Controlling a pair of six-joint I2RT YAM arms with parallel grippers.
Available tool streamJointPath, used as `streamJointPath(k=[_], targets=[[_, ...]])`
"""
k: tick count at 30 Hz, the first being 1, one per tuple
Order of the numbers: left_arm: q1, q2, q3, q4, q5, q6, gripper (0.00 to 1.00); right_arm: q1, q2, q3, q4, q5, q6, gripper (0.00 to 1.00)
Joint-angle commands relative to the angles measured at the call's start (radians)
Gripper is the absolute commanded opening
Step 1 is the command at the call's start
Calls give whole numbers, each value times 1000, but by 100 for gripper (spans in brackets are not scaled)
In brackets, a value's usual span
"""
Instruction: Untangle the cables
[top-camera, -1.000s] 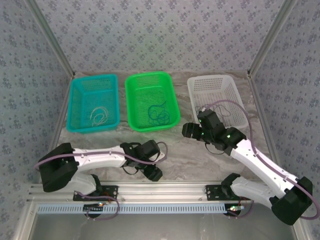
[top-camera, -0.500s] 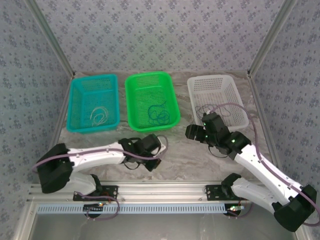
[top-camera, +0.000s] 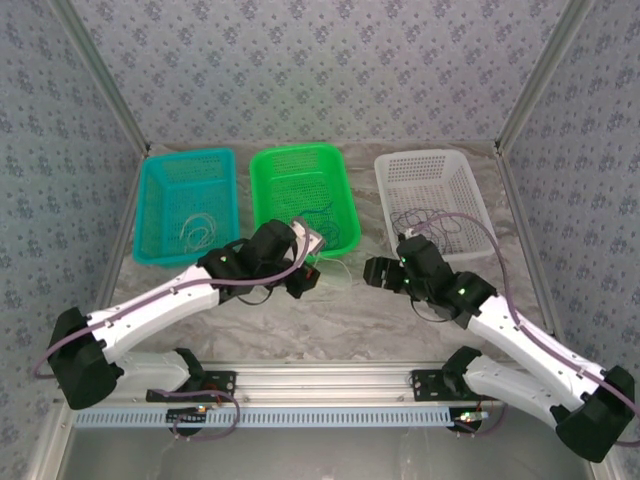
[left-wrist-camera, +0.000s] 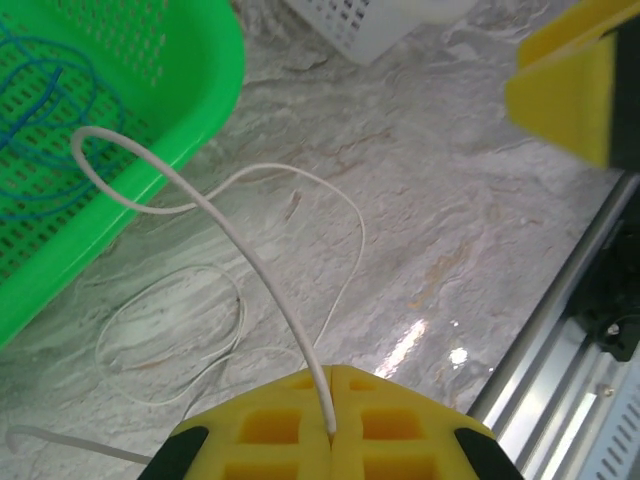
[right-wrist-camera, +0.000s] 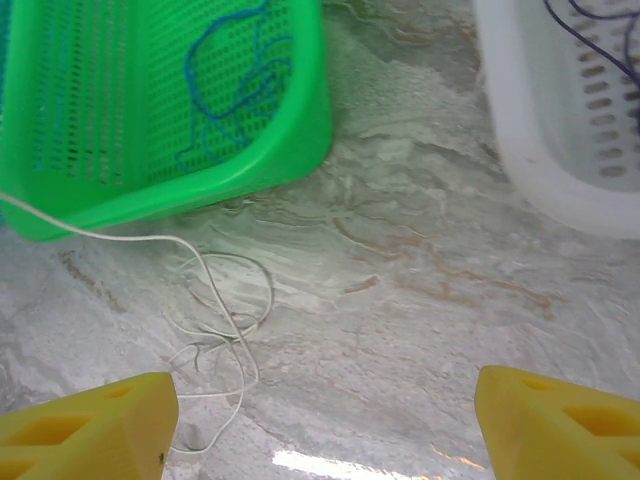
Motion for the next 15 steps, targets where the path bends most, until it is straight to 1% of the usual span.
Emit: streamJointPath(k=[1, 6, 11, 15], targets=[[2, -15, 69, 19, 47, -10, 1, 52, 15, -3, 37, 76, -30, 81], [3, -23, 109, 14, 92, -24, 2, 120, 78, -8, 62, 133, -41, 83], [3, -51, 117, 28, 103, -45, 2, 187, 165, -22, 197, 138, -44, 85], [3, -73, 122, 33, 118, -59, 2, 207, 265, 11, 199, 221, -27, 85]])
